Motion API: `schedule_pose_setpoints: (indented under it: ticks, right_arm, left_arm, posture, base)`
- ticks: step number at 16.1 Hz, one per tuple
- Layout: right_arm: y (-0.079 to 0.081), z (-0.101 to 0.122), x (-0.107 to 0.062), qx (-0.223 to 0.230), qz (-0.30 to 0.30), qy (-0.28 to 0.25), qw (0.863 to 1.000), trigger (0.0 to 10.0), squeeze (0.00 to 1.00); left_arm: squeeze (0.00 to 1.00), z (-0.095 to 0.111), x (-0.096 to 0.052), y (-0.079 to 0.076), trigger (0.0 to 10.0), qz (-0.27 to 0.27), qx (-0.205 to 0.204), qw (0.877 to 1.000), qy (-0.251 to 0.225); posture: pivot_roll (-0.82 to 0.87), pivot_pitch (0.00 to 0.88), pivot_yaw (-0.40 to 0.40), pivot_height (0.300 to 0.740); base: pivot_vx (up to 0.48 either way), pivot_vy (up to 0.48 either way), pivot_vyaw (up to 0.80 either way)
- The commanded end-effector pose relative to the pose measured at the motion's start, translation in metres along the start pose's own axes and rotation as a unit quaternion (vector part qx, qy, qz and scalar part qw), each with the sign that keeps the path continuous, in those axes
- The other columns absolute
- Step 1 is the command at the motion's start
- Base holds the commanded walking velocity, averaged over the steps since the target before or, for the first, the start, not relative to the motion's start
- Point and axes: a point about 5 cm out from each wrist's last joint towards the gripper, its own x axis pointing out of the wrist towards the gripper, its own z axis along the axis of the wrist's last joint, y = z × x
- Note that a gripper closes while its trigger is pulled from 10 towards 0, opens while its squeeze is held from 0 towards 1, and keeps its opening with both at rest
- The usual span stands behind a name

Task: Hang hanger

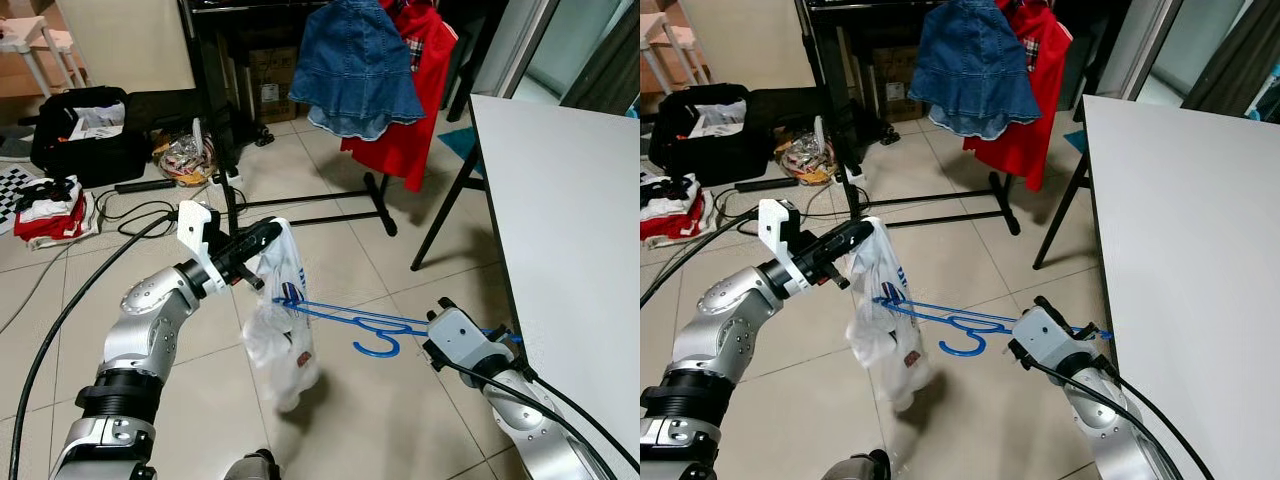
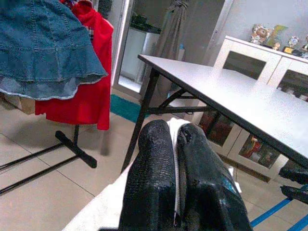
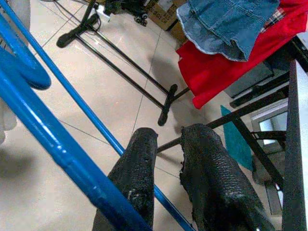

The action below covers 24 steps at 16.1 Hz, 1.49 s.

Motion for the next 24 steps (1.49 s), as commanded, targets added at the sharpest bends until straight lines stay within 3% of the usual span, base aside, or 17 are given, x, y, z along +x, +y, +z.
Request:
schedule_pose_setpoints:
  ticks: [1, 5, 10, 13, 18, 21, 24]
  right_arm:
    - [0.005, 0.003, 0.000, -0.001, 0.006, -0.003, 1.000, 10.0, 0.00]
    - [0.019, 0.021, 0.013, 0.003, 0.020, -0.031, 0.999, 10.0, 0.00]
    - [0.024, 0.024, 0.021, -0.004, 0.021, -0.033, 0.999, 10.0, 0.00]
    - [0.021, 0.018, 0.020, -0.006, 0.016, -0.022, 1.000, 10.0, 0.00]
    - [0.009, -0.010, 0.006, -0.021, 0.014, 0.027, 0.999, 10.0, 0.00]
    - [-0.005, -0.012, -0.006, -0.012, 0.022, 0.019, 1.000, 10.0, 0.00]
    - [-0.006, -0.008, -0.002, -0.005, 0.010, 0.014, 1.000, 10.0, 0.00]
  left_arm:
    - [0.00, 0.006, 0.002, 0.001, 10.0, 0.001, 0.002, 1.000, -0.011]
    - [0.00, 0.008, 0.010, -0.003, 10.0, -0.007, -0.004, 1.000, -0.020]
    - [0.00, 0.010, 0.016, -0.008, 10.0, -0.017, -0.004, 1.000, -0.026]
    - [0.00, 0.010, 0.014, -0.007, 10.0, -0.018, -0.002, 1.000, -0.024]
    - [0.00, 0.007, 0.008, -0.004, 10.0, -0.012, 0.000, 1.000, -0.016]
    - [0.00, 0.005, 0.009, -0.004, 10.0, -0.016, 0.001, 1.000, -0.009]
    - [0.00, 0.004, 0.010, -0.005, 10.0, -0.019, 0.001, 1.000, -0.006]
  posture:
    - [0.07, 0.124, 0.005, 0.740]
    - [0.08, 0.126, 0.006, 0.740]
    - [0.08, 0.125, 0.006, 0.740]
    - [0.08, 0.125, 0.008, 0.740]
    - [0.08, 0.127, 0.010, 0.740]
    - [0.07, 0.126, 0.019, 0.740]
    - [0.07, 0.125, 0.021, 0.740]
  base:
    - [0.000, 0.000, 0.00]
    - [0.000, 0.000, 0.00]
    - [0.000, 0.000, 0.00]
    - [0.000, 0.000, 0.00]
    - [0.000, 0.000, 0.00]
    - [0.000, 0.000, 0.00]
    - [0.000, 0.000, 0.00]
